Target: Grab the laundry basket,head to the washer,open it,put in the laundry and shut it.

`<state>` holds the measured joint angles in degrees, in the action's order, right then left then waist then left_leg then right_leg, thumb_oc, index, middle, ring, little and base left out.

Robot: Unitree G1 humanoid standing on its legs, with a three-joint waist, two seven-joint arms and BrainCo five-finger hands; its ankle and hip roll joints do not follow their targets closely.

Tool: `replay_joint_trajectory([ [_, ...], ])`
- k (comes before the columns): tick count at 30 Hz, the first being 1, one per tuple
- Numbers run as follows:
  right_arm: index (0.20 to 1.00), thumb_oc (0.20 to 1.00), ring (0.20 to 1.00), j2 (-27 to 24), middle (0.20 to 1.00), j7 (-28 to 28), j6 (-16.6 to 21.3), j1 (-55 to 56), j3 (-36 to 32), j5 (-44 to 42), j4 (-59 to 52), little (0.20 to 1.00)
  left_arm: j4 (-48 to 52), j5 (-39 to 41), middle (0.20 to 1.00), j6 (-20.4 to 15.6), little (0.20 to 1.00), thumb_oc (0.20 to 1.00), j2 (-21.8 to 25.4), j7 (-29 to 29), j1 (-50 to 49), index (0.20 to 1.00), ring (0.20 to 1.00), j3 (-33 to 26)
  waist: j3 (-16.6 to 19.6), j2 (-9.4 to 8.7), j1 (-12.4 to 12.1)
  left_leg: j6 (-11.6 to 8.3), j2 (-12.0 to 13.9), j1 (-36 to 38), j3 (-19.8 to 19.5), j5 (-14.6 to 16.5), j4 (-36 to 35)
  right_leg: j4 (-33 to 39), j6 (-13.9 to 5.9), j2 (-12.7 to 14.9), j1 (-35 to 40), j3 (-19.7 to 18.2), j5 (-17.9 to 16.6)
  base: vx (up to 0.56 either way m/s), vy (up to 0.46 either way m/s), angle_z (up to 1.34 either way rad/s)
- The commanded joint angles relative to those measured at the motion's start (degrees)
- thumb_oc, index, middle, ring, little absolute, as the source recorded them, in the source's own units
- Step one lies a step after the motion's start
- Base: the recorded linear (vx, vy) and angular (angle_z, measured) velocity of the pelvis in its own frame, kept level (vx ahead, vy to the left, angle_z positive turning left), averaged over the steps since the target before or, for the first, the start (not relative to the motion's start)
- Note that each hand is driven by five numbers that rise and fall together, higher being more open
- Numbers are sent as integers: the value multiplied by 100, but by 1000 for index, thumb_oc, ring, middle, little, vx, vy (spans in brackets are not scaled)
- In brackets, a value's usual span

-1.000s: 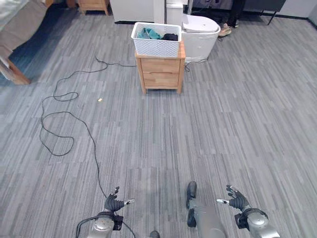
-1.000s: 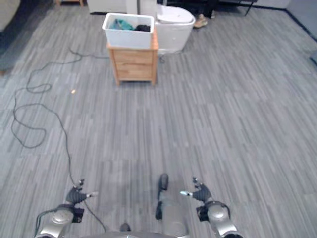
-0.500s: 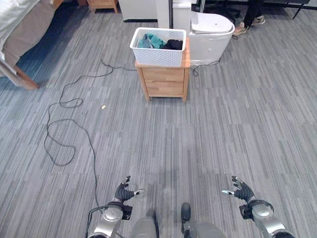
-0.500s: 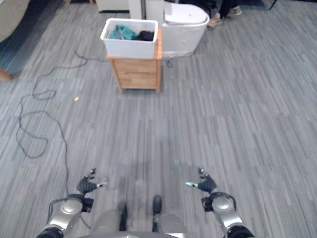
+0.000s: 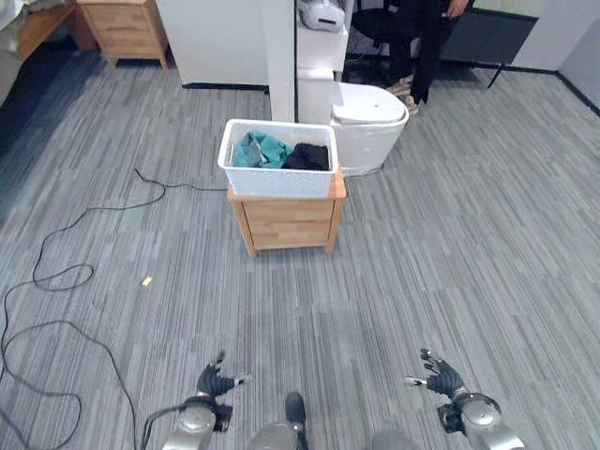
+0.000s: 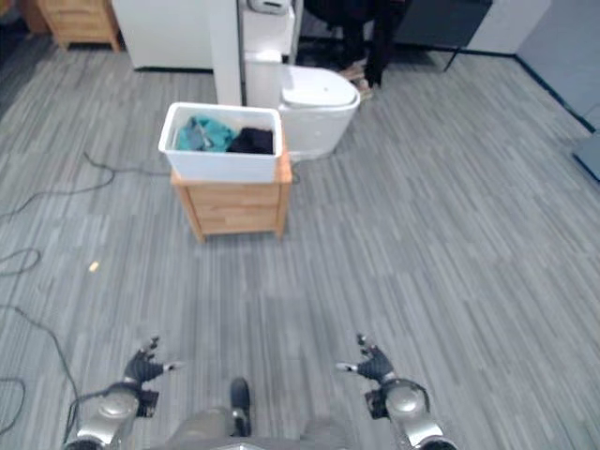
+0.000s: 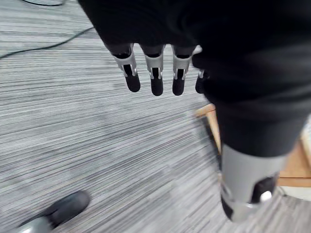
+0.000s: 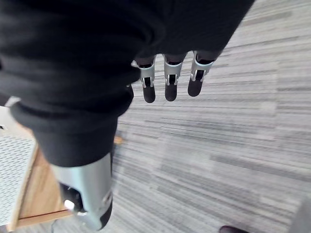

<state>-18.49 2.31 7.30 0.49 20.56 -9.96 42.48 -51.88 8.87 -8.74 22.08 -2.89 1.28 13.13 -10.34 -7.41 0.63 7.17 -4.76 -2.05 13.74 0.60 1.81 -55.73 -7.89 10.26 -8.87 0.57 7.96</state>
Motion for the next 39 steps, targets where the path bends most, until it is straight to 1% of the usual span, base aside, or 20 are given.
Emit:
replay_joint_trajectory([
  [1,1000,1000,1000,-323,1000,29,159,-446,-109,56,-253,1000,269,188,1000,-157,1000,1000,96,-115,-57,1000,1000,-20,-275,327,16,-404,416,124,-262,710,492,3080,40,-280,121,658,-503,352,84,9],
  [2,1000,1000,1000,-324,1000,29,158,-447,-109,56,-254,1000,269,188,1000,-156,1000,1000,95,-115,-56,1000,1000,-21,-272,333,23,-406,422,117,-268,706,493,3093,44,-285,123,667,-512,470,86,17],
  [4,1000,1000,1000,-333,1000,21,161,-478,-84,45,-268,1000,271,230,1000,-151,1000,1000,66,-105,-51,1000,1000,-5,-348,361,108,-440,384,346,-284,860,447,3665,67,-259,-157,970,-440,278,-21,10],
  [6,1000,1000,1000,-319,1000,6,158,-466,-90,16,-214,1000,200,216,1000,-153,1000,1000,22,-90,-11,1000,1000,0,-412,347,183,-486,320,505,-362,986,475,4258,10,-270,-341,1056,-567,334,-75,13],
  [10,1000,1000,1000,-330,1000,-22,122,-325,-174,22,-105,1000,168,94,1000,-195,1000,1000,-40,-50,2,1000,1000,20,-372,334,322,-614,184,851,-575,1300,519,5100,-89,-268,-393,953,-810,403,-157,53],
  [11,1000,1000,1000,-365,1000,-24,127,-265,-211,25,-66,1000,193,15,1000,-200,1000,1000,-61,-19,-50,1000,1000,67,-291,337,335,-705,159,846,-614,1371,734,5166,38,-272,-255,858,-910,354,-149,108],
  [12,1000,1000,1000,-367,1000,-24,128,-264,-211,25,-66,1000,195,15,1000,-199,1000,1000,-62,-19,-52,1000,1000,68,-291,344,340,-707,166,840,-619,1382,750,5172,40,-276,-248,867,-911,315,-159,72],
  [15,1000,1000,1000,-459,1000,25,172,-157,-343,-42,-25,1000,260,33,1000,-172,1000,1000,-86,28,-100,1000,1000,107,-207,398,353,-1087,489,614,-516,980,1637,5212,244,-331,73,1071,-874,273,-196,45],
  [16,1000,1000,1000,-534,1000,43,181,-164,-353,-122,-46,1000,210,53,1000,-174,1000,1000,-114,22,-90,1000,1000,137,-152,392,367,-1218,639,433,-497,687,2077,5291,379,-437,296,1074,-723,250,-160,33],
  [20,1000,1000,1000,-581,1000,70,183,-184,-341,-156,-3,1000,123,54,1000,-172,1000,1000,-149,6,-31,1000,1000,166,-146,380,370,-1192,743,264,-431,680,2061,5353,431,-484,478,1068,-599,191,-48,-20],
  [21,1000,1000,1000,-645,1000,115,199,-200,-351,-138,-36,1000,80,33,1000,-169,1000,1000,-183,-25,-5,1000,1000,183,-141,332,344,-1089,769,35,-430,896,1509,5435,397,-469,659,995,-468,252,36,-12],
  [23,1000,1000,1000,-662,1000,155,197,-213,-362,-119,-7,1000,70,55,1000,-174,1000,1000,-197,-57,15,1000,1000,168,-182,346,302,-1140,901,-158,-463,587,1028,5474,400,-477,771,946,-401,252,85,-25],
  [24,1000,1000,1000,-654,1000,200,202,-228,-369,-142,21,1000,75,86,1000,-181,1000,1000,-197,-96,31,1000,1000,160,-232,379,243,-1211,1082,-294,-508,220,685,5473,400,-505,873,934,-314,198,133,-52],
  [25,1000,1000,1000,-647,1000,211,209,-230,-380,-156,23,1000,73,82,1000,-182,1000,1000,-196,-110,38,1000,1000,157,-251,391,218,-1238,1151,-316,-508,95,544,5459,395,-510,923,925,-259,333,282,-97],
  [27,1000,1000,1000,-569,1000,162,236,-154,-459,-269,-15,1000,-38,80,1000,-202,1000,1000,-184,-174,-85,1000,1000,37,-144,422,160,-1162,1036,-165,-656,158,368,5387,288,-406,1142,747,-174,328,338,-106],
  [30,1000,1000,1000,-569,1000,162,236,-153,-458,-269,-16,1000,-38,80,1000,-203,1000,1000,-184,-174,-85,1000,1000,37,-146,420,153,-1160,1036,-159,-648,162,370,5385,286,-404,1144,739,-173,78,149,-12],
  [31,1000,1000,1000,-461,1000,175,239,-269,-465,-248,-42,1000,-56,10,1000,-202,1000,1000,-66,-202,-130,1000,1000,-65,-111,388,65,-936,790,-46,-513,348,397,5019,113,-223,992,543,-223,133,407,16],
  [33,1000,1000,1000,-453,1000,202,245,-367,-476,-233,-144,1000,-45,-68,1000,-198,1000,1000,29,-237,-108,1000,1000,-112,-112,388,20,-826,708,-3,-403,391,350,4727,25,-157,795,485,-274,81,281,-28],
  [36,1000,1000,1000,-492,1000,254,279,-527,-441,-178,-463,1000,171,-82,1000,-230,1000,1000,218,-300,-65,1000,1000,-194,-179,428,-19,-746,664,137,-240,455,267,4274,-73,-98,448,618,-364,37,80,-50],
  [39,1000,1000,1000,-587,1000,280,281,-693,-375,-112,-741,1000,484,-19,1000,-285,1000,1000,410,-337,-52,1000,1000,-258,-247,439,-23,-753,652,221,-173,458,226,4482,-38,-96,318,954,-421,45,-14,-9],
])
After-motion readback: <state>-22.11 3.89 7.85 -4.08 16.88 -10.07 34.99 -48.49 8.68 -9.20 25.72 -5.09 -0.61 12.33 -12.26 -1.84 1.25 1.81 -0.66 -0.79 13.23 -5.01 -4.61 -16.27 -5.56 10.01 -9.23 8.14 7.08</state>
